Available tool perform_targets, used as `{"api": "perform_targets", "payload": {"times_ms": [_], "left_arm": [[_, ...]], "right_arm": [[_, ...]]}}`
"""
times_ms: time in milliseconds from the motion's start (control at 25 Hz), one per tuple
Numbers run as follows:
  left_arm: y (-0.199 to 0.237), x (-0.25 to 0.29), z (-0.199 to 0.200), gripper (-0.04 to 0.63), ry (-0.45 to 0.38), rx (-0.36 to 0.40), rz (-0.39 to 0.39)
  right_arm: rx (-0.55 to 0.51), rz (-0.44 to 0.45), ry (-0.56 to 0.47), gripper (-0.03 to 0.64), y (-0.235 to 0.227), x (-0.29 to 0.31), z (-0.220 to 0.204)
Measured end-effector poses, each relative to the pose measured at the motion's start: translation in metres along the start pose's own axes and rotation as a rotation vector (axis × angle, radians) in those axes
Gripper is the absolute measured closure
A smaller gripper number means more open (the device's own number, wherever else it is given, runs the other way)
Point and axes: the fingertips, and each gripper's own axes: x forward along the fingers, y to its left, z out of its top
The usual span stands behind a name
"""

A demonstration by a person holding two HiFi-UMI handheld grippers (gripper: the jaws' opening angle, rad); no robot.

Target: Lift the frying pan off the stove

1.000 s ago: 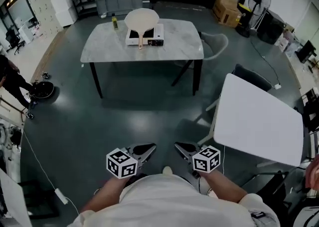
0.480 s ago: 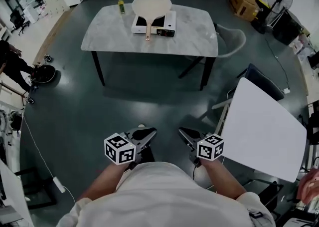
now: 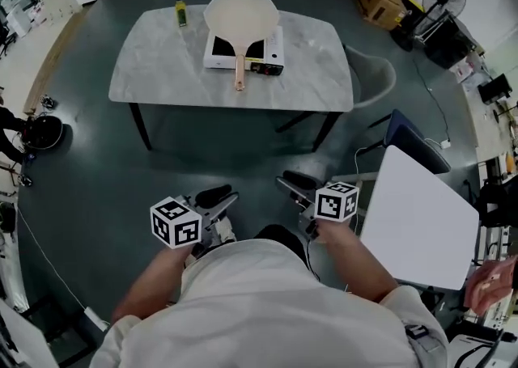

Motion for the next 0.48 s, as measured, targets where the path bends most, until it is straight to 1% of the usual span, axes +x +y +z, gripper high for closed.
{"api": "perform_targets", "payload": {"times_ms": [160, 320, 400, 480], "left_arm": [[0.032, 0.004, 0.029, 0.464, -0.034, -0.027, 0.010], [0.071, 0.018, 0.046, 0.433, -0.040, -0.081, 0.037], [0.093, 0.029, 0.058, 0.421, -0.042, -0.098, 0.054], [0.120, 0.042, 0.071, 0.405, -0.044, -0.125, 0.074]], "right_arm": [[-0.002, -0.016, -0.003, 0.427, -0.016, 0.033, 0.049], [0.013, -0.024, 0.007, 0.393, -0.049, 0.071, 0.095], [0.013, -0.011, 0.023, 0.375, -0.070, 0.097, 0.118], [0.027, 0.023, 0.038, 0.362, -0.091, 0.130, 0.144]]}}
